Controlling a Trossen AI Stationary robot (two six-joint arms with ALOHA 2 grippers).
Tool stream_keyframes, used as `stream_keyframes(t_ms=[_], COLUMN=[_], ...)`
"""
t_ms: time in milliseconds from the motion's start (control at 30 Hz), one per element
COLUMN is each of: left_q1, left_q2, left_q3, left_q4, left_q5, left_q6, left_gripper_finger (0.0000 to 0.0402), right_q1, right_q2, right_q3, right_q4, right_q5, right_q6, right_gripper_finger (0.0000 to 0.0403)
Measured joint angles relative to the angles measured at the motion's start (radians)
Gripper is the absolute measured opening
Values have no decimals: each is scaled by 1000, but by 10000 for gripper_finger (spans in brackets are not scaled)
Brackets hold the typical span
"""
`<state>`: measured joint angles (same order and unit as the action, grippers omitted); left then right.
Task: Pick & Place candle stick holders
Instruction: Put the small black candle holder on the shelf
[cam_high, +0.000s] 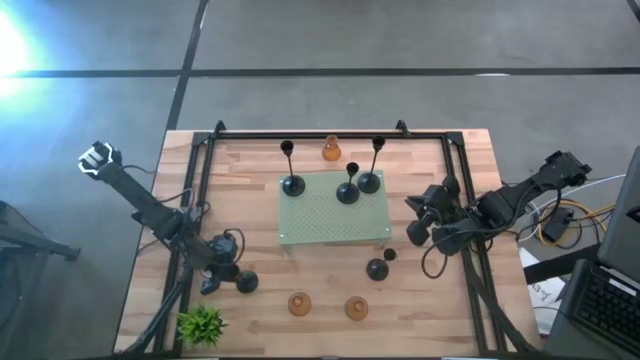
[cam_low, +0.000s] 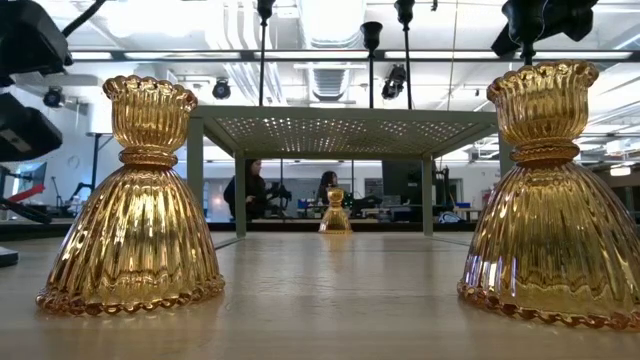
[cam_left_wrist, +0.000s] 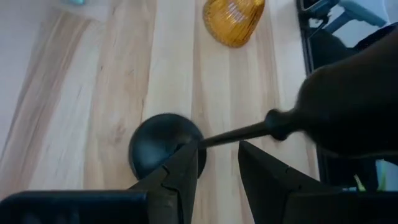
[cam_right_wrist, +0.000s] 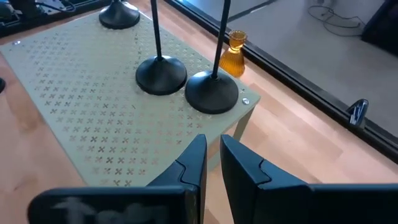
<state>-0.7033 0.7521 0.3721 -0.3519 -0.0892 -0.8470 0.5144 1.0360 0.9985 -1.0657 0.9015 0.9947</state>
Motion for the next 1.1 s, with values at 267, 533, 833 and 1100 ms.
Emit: stream_keyframes(t_ms=[267, 533, 833, 1100], left_q1=[0, 0, 0, 0], left_q2=[-4, -4, -3, -4], left_q3=[0, 0, 0, 8], left_q4=[80, 100, 98, 92], left_q5=[-4, -12, -74, -158], left_q6=[93, 159, 232, 232], left_gripper_finger=[119, 119, 59, 18], right_q1=[0, 0, 0, 0], right_q2=[7, 6, 6, 6], right_q3=[0, 0, 0, 0], right_q4=[2, 2, 2, 1], right_q5=[21, 21, 21, 20], right_q6=[0, -2, -3, -11], right_gripper_finger=[38, 38, 38, 38])
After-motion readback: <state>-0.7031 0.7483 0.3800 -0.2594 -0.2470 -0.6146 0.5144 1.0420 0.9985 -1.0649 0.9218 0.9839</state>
